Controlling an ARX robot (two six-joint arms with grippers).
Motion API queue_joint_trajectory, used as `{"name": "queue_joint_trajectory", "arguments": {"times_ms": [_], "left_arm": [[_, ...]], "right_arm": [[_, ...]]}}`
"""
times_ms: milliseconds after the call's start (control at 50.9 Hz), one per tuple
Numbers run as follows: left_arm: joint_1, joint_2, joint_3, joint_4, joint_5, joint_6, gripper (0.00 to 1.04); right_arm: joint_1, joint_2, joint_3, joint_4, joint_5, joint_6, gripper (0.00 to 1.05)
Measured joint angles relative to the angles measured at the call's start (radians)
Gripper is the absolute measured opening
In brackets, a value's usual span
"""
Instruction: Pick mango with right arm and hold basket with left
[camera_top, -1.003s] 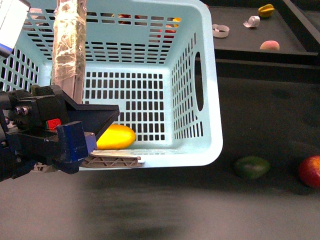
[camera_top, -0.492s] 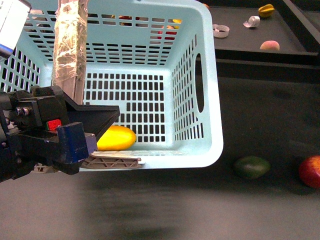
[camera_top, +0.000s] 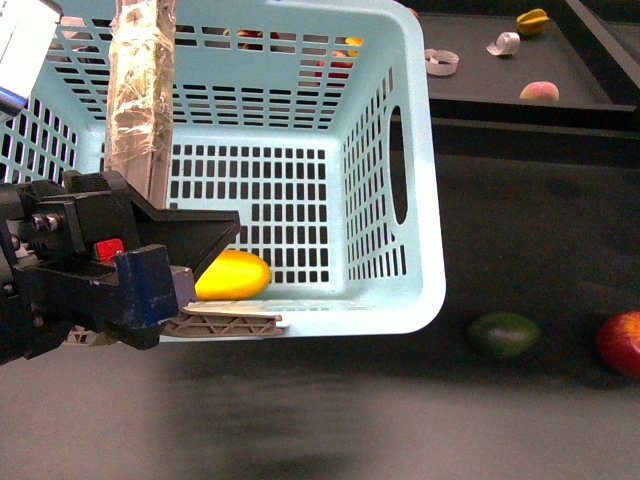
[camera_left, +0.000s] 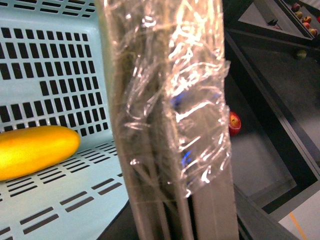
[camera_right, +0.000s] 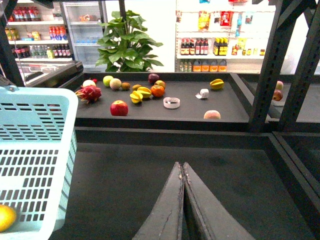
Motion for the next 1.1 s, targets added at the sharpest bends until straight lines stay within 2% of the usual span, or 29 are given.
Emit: {"name": "queue_joint_trajectory", "arguments": {"times_ms": [393, 629, 708, 787, 904, 983, 1101], "left_arm": [[0.000, 0.000, 0.000, 0.000, 0.002, 0.000, 0.22], [-0.002, 0.000, 0.000, 0.002, -0.009, 0.002, 0.22], [-0.026, 0.028, 0.005, 0.061, -0.127, -0.013, 0.22], [-0.031, 0.059, 0.044, 0.047, -0.218, -0.040, 0.22], [0.003, 0.117, 0.158, -0.021, -0.335, -0.138, 0.22], [0.048, 0.184, 0.256, -0.056, -0.399, -0.277, 0.22], [0.089, 0.271, 0.364, -0.085, -0.444, -0.464, 0.22]], "right_arm": [[0.000, 0.000, 0.000, 0.000, 0.000, -0.002, 0.03], [0.000, 0.000, 0.000, 0.000, 0.000, -0.001, 0.38], [0.000, 0.000, 0.000, 0.000, 0.000, -0.001, 0.51], [0.000, 0.000, 0.000, 0.000, -0.001, -0.001, 0.61], [0.000, 0.000, 0.000, 0.000, 0.000, -0.001, 0.79], [0.000, 0.000, 0.000, -0.001, 0.000, -0.001, 0.96], [0.000, -0.001, 0.000, -0.001, -0.001, -0.001, 0.96]]}}
